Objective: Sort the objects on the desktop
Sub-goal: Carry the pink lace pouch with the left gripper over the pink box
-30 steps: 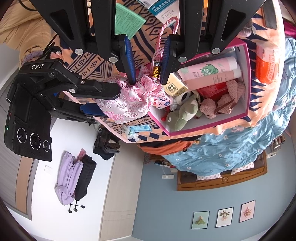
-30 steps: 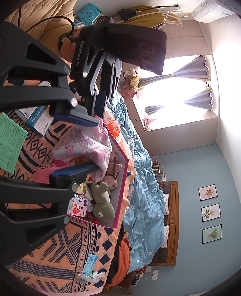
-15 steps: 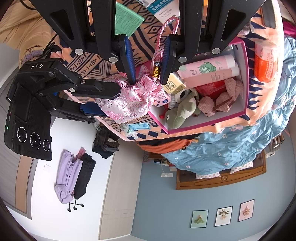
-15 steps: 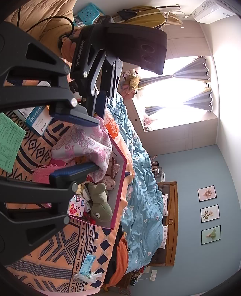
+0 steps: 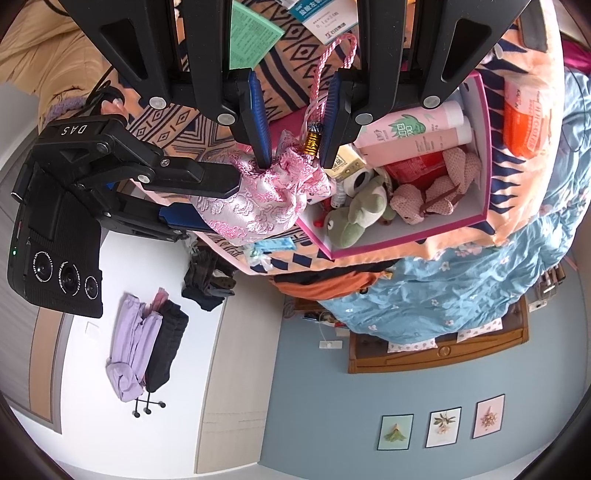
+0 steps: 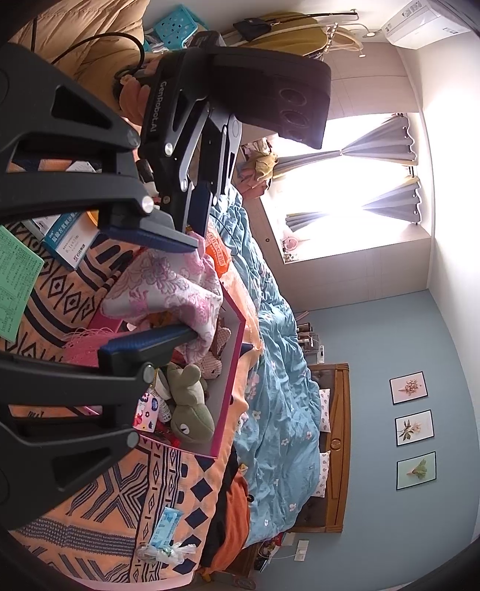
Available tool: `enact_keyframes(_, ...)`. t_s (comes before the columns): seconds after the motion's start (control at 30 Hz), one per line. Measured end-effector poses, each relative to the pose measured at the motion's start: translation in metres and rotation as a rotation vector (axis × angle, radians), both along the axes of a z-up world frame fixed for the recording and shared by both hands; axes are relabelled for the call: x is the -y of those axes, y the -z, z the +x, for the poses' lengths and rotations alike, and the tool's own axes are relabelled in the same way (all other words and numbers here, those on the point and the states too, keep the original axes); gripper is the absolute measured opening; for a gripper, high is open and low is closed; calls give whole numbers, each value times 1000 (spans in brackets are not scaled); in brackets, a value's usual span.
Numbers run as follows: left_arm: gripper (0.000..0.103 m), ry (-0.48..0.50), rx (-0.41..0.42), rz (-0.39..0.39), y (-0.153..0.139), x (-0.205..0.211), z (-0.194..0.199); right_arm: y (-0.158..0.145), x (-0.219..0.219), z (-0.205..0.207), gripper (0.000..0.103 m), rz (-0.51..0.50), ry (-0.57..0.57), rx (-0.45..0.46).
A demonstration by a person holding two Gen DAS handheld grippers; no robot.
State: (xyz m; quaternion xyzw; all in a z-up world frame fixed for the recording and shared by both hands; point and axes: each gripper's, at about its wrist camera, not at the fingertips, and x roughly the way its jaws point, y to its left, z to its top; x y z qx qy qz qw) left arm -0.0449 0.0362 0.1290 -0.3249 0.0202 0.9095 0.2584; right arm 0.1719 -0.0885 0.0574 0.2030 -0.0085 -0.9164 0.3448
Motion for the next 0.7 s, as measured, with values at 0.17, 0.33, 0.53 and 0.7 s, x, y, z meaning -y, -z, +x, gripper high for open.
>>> enact_keyframes(0.17,26,-4,-5,7,-2,2,-1,-3,0,-2,44,-7,-4,-7)
enact_keyframes(0.33,26,-6,-11,11,-5,3,-3,-5,0,-4,44,-12,-7,-12)
enact_keyframes(0.53,26,-7,-16,12,-5,3,-4,-8,-2,-5,44,-14,-6,-19)
enact_keyframes(0.7,26,-10,-16,12,-5,3,-5,-9,-1,-6,44,-16,-6,-18)
